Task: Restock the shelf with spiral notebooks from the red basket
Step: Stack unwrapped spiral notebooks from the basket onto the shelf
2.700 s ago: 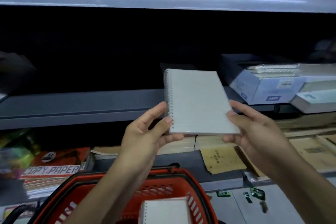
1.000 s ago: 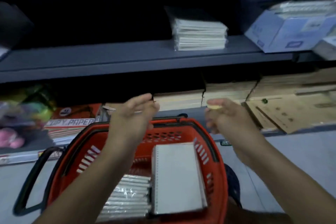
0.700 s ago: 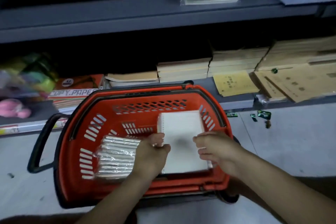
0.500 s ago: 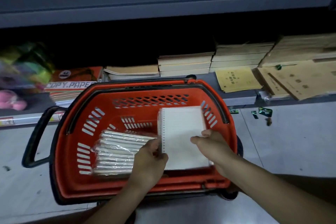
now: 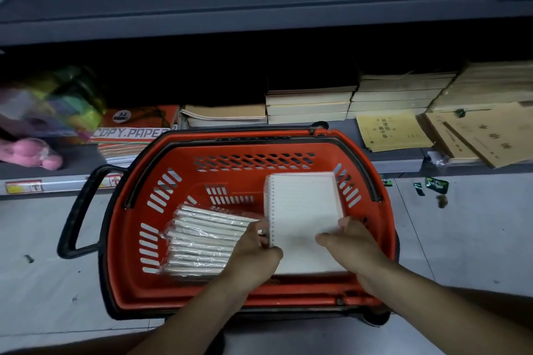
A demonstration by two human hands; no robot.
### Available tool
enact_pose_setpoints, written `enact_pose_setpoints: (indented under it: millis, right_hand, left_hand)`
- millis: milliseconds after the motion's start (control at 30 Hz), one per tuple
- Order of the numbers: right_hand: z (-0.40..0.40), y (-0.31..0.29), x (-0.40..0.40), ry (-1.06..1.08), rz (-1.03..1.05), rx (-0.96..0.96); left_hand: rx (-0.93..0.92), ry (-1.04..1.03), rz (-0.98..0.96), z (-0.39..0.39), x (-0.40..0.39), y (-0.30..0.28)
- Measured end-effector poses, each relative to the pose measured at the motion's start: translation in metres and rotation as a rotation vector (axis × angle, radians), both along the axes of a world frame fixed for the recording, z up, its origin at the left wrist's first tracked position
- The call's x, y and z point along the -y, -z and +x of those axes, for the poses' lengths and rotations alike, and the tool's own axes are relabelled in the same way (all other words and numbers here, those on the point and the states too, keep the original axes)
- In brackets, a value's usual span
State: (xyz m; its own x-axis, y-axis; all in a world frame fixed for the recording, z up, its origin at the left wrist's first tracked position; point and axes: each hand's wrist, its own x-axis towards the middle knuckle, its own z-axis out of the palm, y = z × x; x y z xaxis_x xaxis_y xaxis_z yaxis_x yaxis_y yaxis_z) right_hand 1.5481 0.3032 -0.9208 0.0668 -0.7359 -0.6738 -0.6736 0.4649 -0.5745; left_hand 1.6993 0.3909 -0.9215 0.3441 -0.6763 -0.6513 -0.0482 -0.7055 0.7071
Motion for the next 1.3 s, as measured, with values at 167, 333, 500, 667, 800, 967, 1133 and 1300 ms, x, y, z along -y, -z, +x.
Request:
enact_pose_setpoints:
  millis: [167,333,500,667,800,967,1133,1300]
  right_hand:
    - [-0.001,0.005,-0.001,0.022,-0.021,-0.011]
    - [-0.003,0.0,0.005,0.202,-0.002,0.142]
    - [0.005,-0.015,-0.006,0.236,-0.069,0.328]
    - [-0.001,-0.045,-0.007,0.352,-0.123,0.511]
    - [-0.021,-0.099,0.001,0.371,-0.164,0.716]
    - [-0.037,-0.144,0.013,0.258,-0.263,0.862]
    - [-0.043,-0.165,0.028,0.123,-0.333,0.873]
    - [-0.055,-0.186,0.046,-0.018,-0.374,0.884]
  left_hand:
    - [-0.068,0.031,0.037,0.005,-0.001,0.002]
    - [-0.114,0.003,0.021,0.002,-0.002,0.001]
    - [-0.135,0.036,-0.031,0.002,-0.007,-0.002]
    - [-0.069,-0.169,-0.226,0.001,-0.008,-0.029]
    - [-0.206,-0.22,-0.458,0.009,-0.005,-0.076]
    - [-0.514,-0.188,-0.691,0.011,0.003,-0.125]
    - [-0.646,-0.185,-0.819,0.002,0.018,-0.145]
    - [-0.668,-0.175,-0.837,-0.005,0.032,-0.157]
